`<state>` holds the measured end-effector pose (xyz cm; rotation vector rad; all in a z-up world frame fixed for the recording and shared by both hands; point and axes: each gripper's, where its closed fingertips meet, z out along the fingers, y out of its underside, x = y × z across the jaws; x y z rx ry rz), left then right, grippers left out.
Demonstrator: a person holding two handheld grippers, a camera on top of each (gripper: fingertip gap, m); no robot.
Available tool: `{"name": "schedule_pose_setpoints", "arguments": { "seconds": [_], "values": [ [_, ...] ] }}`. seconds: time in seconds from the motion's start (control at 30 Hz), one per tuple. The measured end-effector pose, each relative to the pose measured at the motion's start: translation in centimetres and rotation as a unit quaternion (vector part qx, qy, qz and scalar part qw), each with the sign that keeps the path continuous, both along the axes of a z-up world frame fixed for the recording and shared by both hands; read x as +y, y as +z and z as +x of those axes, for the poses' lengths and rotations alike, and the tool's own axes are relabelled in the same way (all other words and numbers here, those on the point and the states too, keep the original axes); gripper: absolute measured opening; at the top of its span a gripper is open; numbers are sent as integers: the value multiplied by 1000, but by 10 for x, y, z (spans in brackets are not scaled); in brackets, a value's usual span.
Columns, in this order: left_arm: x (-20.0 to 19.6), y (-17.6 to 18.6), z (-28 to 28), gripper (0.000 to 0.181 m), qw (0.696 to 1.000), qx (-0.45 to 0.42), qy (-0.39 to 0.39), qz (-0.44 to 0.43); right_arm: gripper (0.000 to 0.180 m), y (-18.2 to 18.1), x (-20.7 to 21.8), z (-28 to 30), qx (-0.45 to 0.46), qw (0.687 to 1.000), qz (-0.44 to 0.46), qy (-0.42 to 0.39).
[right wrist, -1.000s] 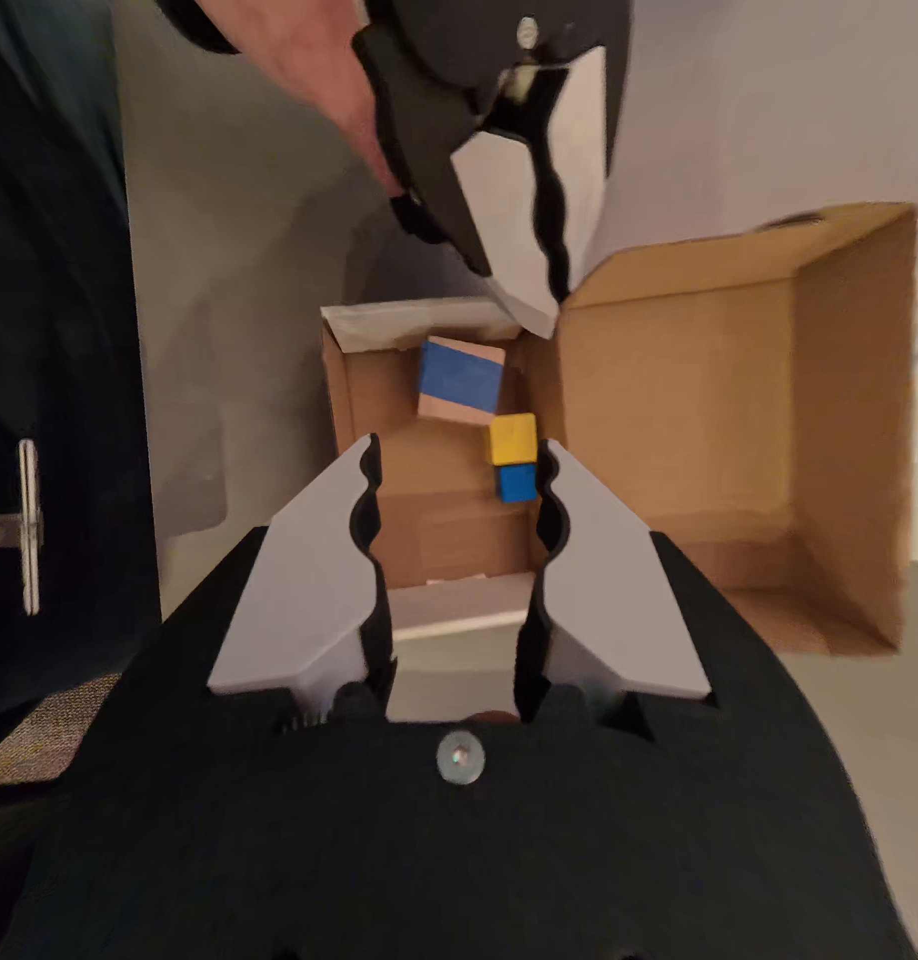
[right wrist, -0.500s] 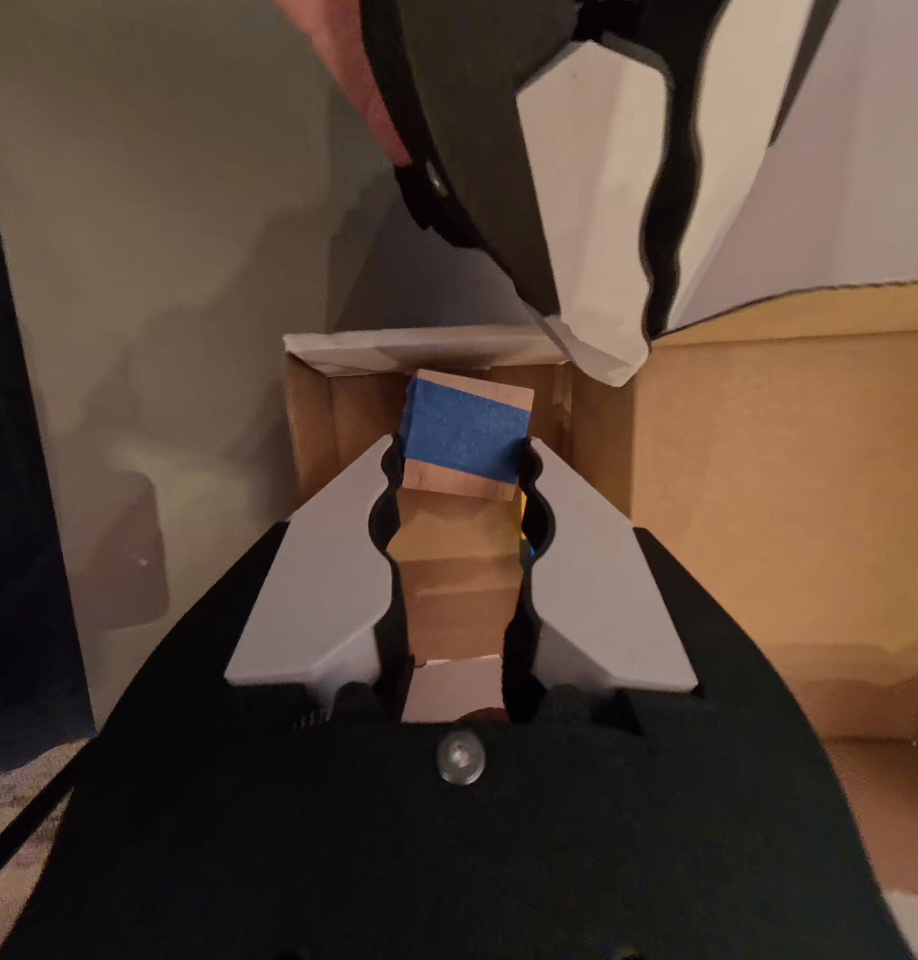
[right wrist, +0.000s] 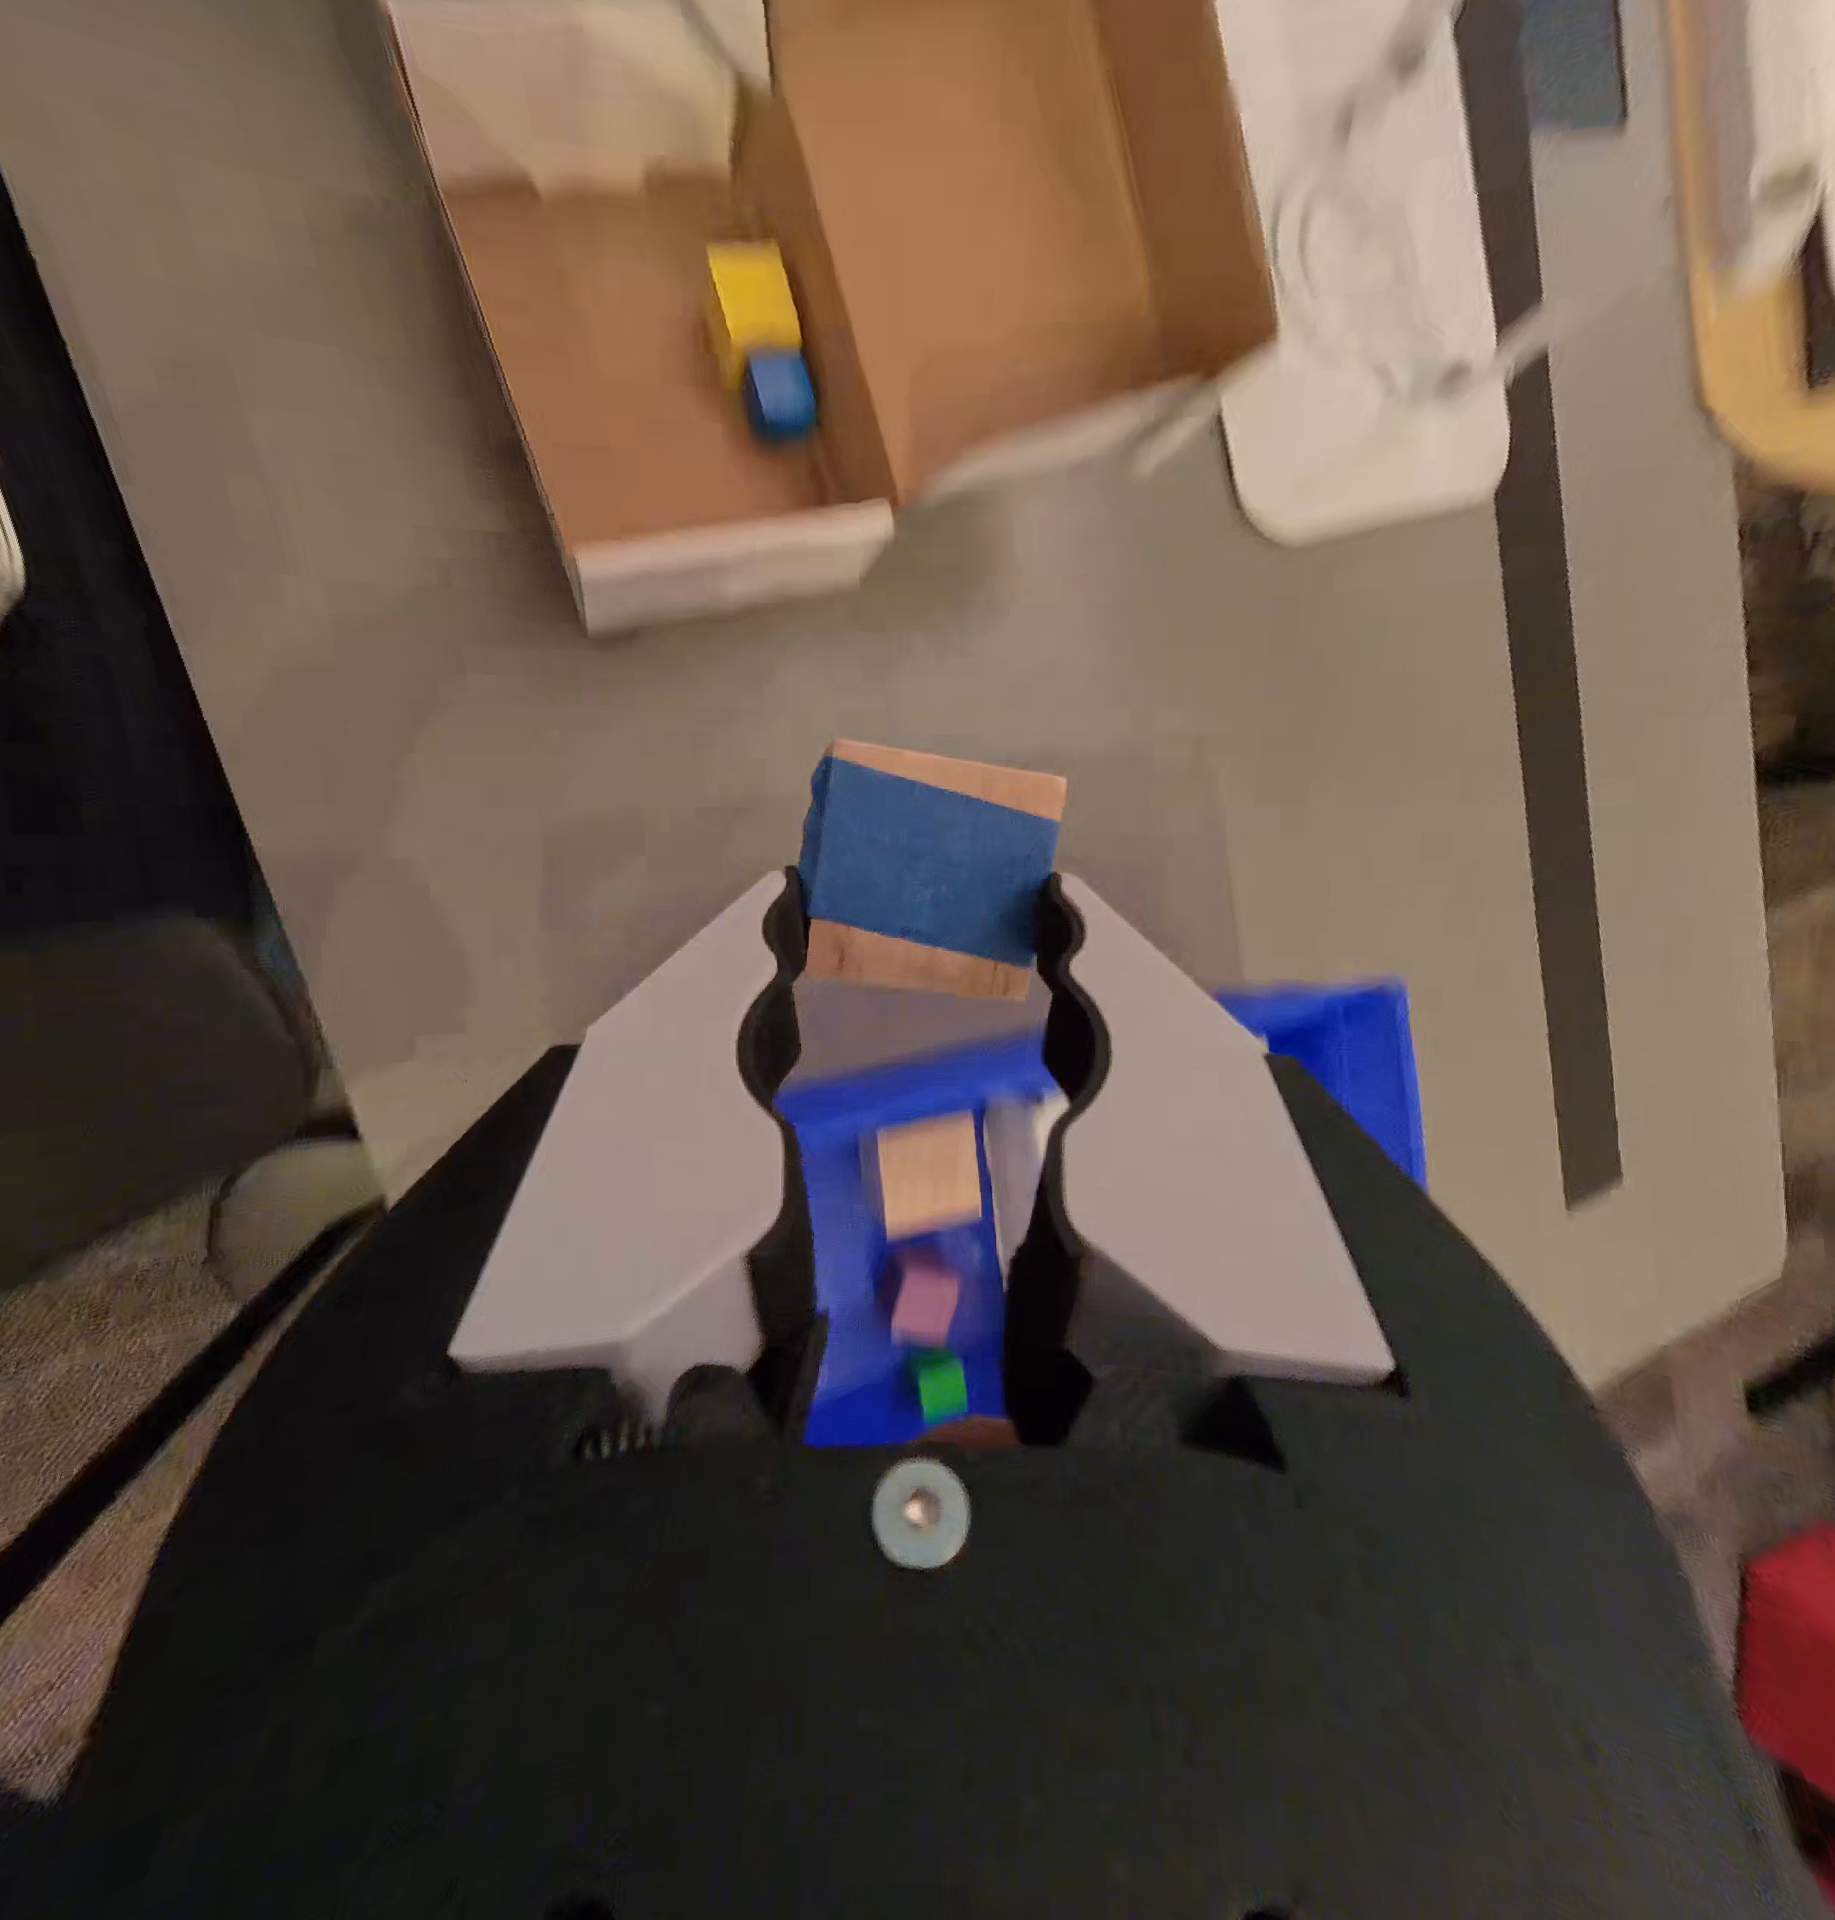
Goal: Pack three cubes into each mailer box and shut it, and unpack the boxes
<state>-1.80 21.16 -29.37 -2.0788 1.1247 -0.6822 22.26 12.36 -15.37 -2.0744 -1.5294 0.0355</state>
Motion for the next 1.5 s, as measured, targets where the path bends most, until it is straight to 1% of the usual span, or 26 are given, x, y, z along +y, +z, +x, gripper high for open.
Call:
{"name": "schedule_pose_setpoints", "arguments": {
  "seconds": [0.1, 0.2, 0.33, 0.4, 0.6, 0.63, 0.67, 0.7, 0.73, 0.8, 0.87, 0.93, 1.0, 1.03, 1.1, 1.17, 1.23, 1.27, 1.37, 1.5],
  "values": [
    [0, 0, 1, 6, 1000, 0, 1, -2, 43, -8, -20, 55, -49, 998, -18, -21],
    [0, 0, 1, 6, 1000, 0, 2, -2, 43, -39, -41, 89, -94, 993, -68, -30],
    [0, 0, 1, 6, 1000, -4, 6, -3, 43, -91, -62, 102, -127, 983, -130, -9],
    [0, 0, 1, 6, 1000, -5, 7, -3, 43, -112, -62, 112, -147, 978, -144, -12],
    [0, 0, 1, 6, 1000, -6, 8, -3, 45, -156, -60, 118, -154, 972, -180, 1],
    [0, 0, 1, 6, 1000, -6, 8, -2, 44, -159, -60, 118, -153, 971, -184, 0],
    [0, 0, 1, 6, 1000, -6, 9, -3, 47, -161, -62, 119, -153, 970, -191, -2],
    [0, 0, 1, 6, 1000, -7, 9, -3, 55, -161, -61, 121, -155, 969, -190, -9],
    [0, 0, 1, 6, 1000, -7, 8, -4, 56, -157, -60, 123, -158, 970, -186, -14],
    [0, 0, 1, 6, 1000, -7, 7, -4, 56, -141, -58, 124, -150, 975, -165, -21],
    [0, 0, 2, 6, 1000, -7, 7, -4, 57, -114, -55, 125, -154, 978, -134, -41],
    [-1, 0, 2, 6, 1000, -6, 7, -4, 56, -79, -49, 105, -128, 987, -87, -47],
    [-1, 0, 2, 6, 1000, -7, 6, -5, 53, -48, -44, 64, -94, 995, -42, -19],
    [-1, 0, 3, 6, 1000, -6, 5, -5, 50, -38, -41, 39, -77, 997, -23, 1],
    [-1, 0, 4, 6, 1000, -4, 4, -4, 50, -30, -40, -21, -37, 998, -14, 58],
    [-1, 0, 4, 6, 1000, -3, 3, -4, 47, -38, -31, -73, -19, 995, -10, 97],
    [-2, 0, 4, 6, 1000, -2, 3, -3, 47, -59, -20, -119, -9, 990, -26, 137],
    [-2, 0, 4, 6, 1000, -3, 3, -4, 47, -73, -11, -136, -13, 989, -35, 144],
    [-1, 0, 3, 6, 1000, -6, 2, -7, 44, -107, 18, -167, -35, 988, -54, 139],
    [-2, 0, 4, 6, 1000, -5, -1, -7, 41, -142, 37, -180, -71, 984, -82, 144]
  ]
}}
